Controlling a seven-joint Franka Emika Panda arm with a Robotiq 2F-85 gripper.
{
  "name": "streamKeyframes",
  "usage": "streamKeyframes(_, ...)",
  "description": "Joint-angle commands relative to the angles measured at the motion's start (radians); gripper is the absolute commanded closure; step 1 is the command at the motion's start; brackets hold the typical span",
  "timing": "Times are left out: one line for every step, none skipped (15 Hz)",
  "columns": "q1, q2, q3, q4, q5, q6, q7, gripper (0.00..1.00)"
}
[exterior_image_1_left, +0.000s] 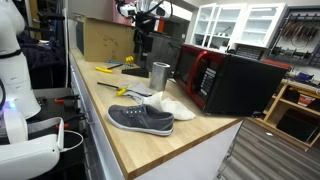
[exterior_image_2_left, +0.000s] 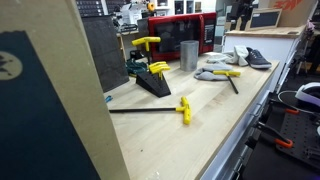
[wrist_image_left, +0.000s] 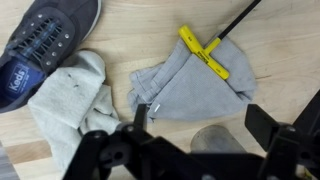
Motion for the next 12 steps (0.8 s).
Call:
streamKeyframes(-0.021, -0.004, 0.022, -0.009, 0.037, 0.012, 0.048, 0.0)
streamKeyframes(-0.021, -0.005, 0.022, -0.011, 0.045, 0.016, 0.054, 0.0)
streamKeyframes(-0.02, -0.005, 0.021, -0.011, 0.057, 0.012, 0.052, 0.0)
streamKeyframes(-0.02, -0.004, 0.021, -0.009, 0.067, 0.003, 0.055, 0.0)
streamKeyframes(-0.022, -0.004, 0.023, -0.009, 0.072, 0.0, 0.062, 0.0)
streamKeyframes(-0.024, -0.004, 0.025, -0.009, 0.073, -0.006, 0.076, 0.0)
streamKeyframes(-0.026, -0.004, 0.027, -0.008, 0.072, -0.013, 0.094, 0.0)
streamKeyframes(-0.027, -0.004, 0.028, -0.008, 0.073, -0.018, 0.111, 0.0)
streamKeyframes(-0.027, -0.004, 0.029, -0.008, 0.075, -0.019, 0.123, 0.0)
streamKeyframes(-0.027, -0.004, 0.028, -0.009, 0.08, -0.019, 0.131, 0.0)
streamKeyframes(-0.026, -0.005, 0.028, -0.01, 0.087, -0.017, 0.14, 0.0)
streamKeyframes(-0.025, -0.005, 0.028, -0.012, 0.097, -0.014, 0.144, 0.0)
